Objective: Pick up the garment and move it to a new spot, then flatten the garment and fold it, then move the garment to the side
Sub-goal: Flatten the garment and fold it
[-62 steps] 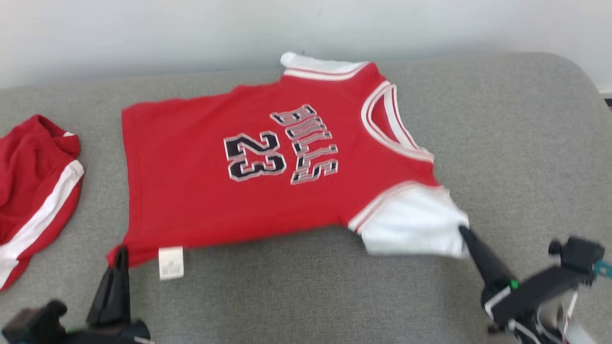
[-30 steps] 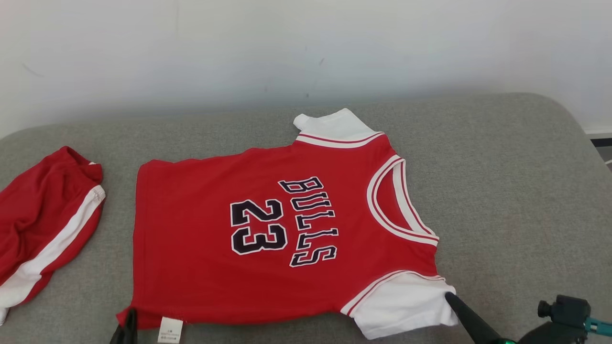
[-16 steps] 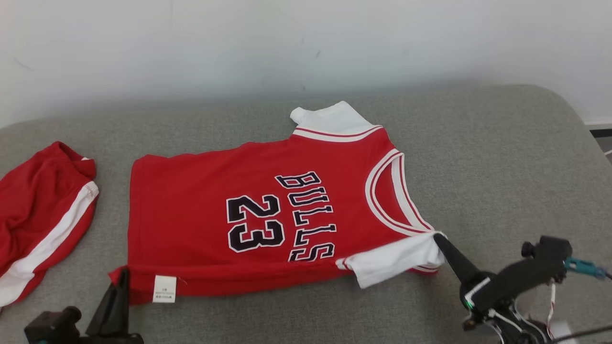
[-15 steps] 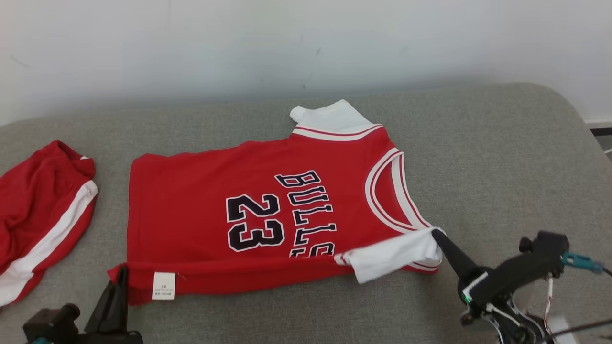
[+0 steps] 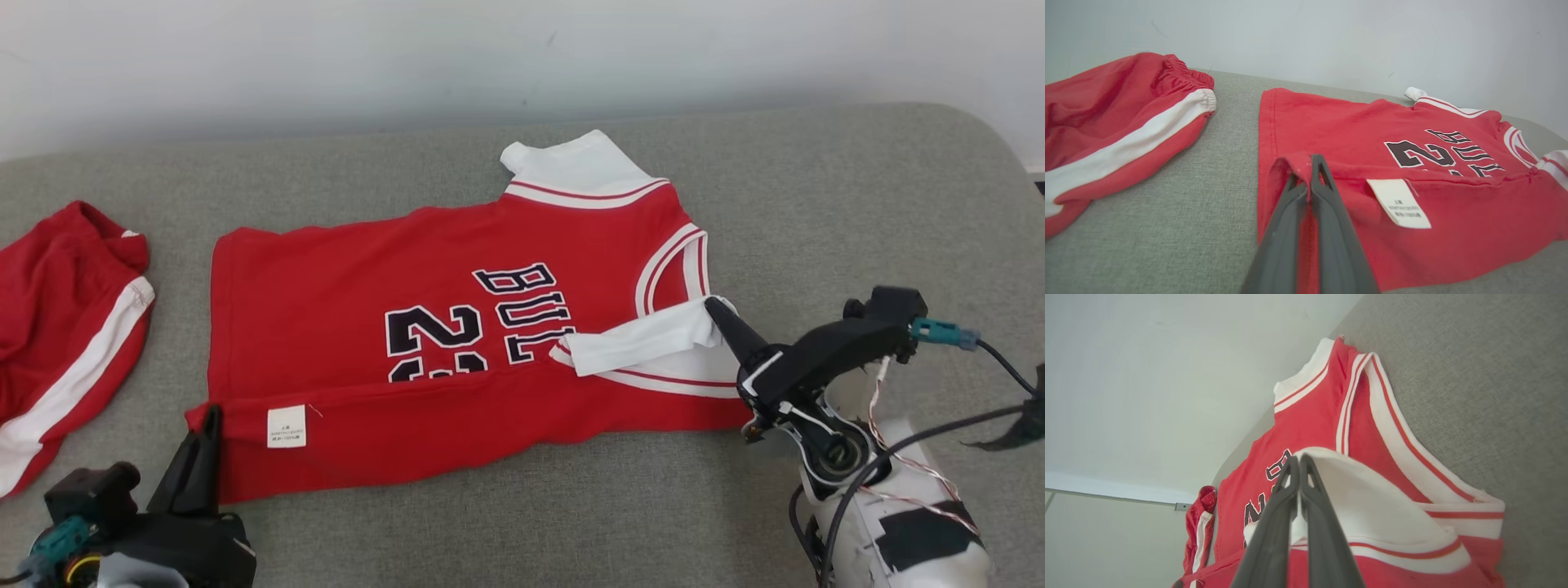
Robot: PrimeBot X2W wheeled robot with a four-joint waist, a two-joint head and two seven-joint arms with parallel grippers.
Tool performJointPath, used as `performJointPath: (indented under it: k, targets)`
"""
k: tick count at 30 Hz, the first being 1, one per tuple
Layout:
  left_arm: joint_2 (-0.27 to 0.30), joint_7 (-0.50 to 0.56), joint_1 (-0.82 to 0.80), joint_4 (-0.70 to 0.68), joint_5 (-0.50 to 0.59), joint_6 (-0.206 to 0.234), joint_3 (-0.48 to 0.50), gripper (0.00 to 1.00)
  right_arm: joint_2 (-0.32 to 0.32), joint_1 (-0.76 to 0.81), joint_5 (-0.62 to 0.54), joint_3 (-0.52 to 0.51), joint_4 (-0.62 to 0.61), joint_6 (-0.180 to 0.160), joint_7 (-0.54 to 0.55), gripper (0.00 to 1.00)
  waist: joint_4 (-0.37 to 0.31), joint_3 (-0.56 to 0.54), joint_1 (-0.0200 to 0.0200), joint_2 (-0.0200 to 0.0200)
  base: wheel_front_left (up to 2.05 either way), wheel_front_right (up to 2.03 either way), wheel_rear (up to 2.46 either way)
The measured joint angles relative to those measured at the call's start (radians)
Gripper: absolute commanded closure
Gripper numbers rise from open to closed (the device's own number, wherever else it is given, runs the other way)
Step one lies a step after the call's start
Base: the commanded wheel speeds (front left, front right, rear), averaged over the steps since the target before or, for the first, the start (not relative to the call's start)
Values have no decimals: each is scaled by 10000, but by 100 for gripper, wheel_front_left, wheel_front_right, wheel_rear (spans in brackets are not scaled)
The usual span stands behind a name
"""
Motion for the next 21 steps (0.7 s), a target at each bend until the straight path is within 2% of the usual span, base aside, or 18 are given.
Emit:
performJointPath:
  k: [11,12,13,14,15,21]
  targets:
    - [-2,-35,-846,844,194,-253,-157,100,174,-1391,-460,502,1843,0,-957,100,139,488,0,0,0,0,0]
    - [2,-38,-894,936,203,-255,-153,95,188,-1458,-460,568,1898,0,-1070,100,136,509,0,0,0,0,0]
    - [4,-40,-949,1022,211,-261,-146,71,192,-1514,-445,631,1965,0,-1154,71,130,524,0,0,0,0,0]
    - [2,-42,-994,1074,245,-263,-138,6,192,-1548,-393,692,2031,0,-1223,31,126,532,0,0,0,0,0]
    - [-10,-44,-1026,1116,261,-261,-123,0,192,-1556,-334,746,2077,0,-1300,0,123,534,0,0,0,0,0]
    - [-159,-75,-1033,1026,437,-238,65,0,-59,-1537,-69,1093,2000,0,-2023,0,135,431,-1,0,0,0,0]
